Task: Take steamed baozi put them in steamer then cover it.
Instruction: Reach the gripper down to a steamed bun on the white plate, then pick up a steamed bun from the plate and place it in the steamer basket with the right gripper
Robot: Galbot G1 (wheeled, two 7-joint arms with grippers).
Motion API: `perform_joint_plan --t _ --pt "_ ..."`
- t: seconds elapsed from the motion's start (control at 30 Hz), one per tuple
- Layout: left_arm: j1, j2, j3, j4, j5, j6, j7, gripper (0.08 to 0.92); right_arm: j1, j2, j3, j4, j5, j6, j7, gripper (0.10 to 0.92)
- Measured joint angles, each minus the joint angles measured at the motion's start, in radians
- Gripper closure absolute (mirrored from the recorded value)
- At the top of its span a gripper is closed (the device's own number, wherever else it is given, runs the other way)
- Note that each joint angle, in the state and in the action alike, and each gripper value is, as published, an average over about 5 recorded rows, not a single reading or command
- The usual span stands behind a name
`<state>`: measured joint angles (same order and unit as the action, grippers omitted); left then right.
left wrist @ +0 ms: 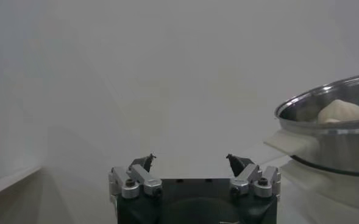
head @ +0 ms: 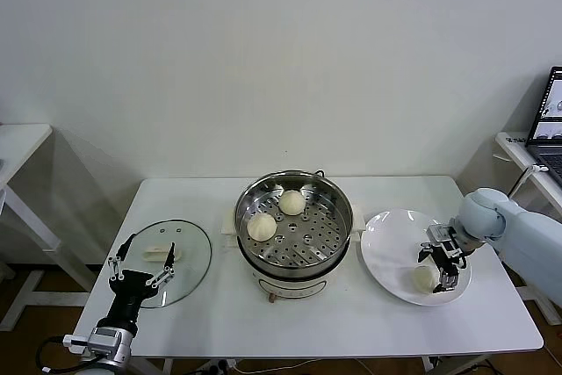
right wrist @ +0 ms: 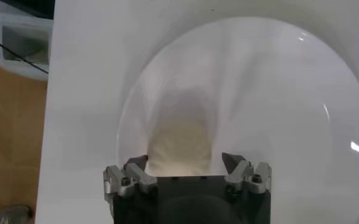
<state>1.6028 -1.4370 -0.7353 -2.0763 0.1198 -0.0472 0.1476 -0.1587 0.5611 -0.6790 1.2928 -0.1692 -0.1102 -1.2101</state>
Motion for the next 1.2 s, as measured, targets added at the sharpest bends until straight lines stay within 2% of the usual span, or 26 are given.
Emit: perform_joint_plan --t 0.13,0.3,0.4,0.83,1.2 --pt "-0.002 0.0 -0.001 0.006 0.0 0.0 0.0 0.177 -0.004 0.008 0.004 -0.005 -0.004 0.0 -0.003 0.234" --pt "-0.005 -0.001 0.0 0.012 0.0 0.0 0.0 0.177 -0.008 0.016 0.006 -0.011 -0.008 0.0 -0.008 0.361" --pt "-0.007 0.0 0.0 0.014 0.0 0.0 0.0 0.177 -0.008 0.02 0.007 -0.015 -0.011 0.001 -0.01 0.399" --pt "-0.008 0.003 -0.003 0.011 0.001 0.004 0.0 0.177 0.068 -0.011 -0.029 0.009 0.047 -0.004 -0.027 0.406" --pt "-0.003 0.008 0.002 -0.004 0.002 0.008 -0.002 0.177 0.452 -0.004 -0.219 0.081 0.193 0.036 -0.056 0.398"
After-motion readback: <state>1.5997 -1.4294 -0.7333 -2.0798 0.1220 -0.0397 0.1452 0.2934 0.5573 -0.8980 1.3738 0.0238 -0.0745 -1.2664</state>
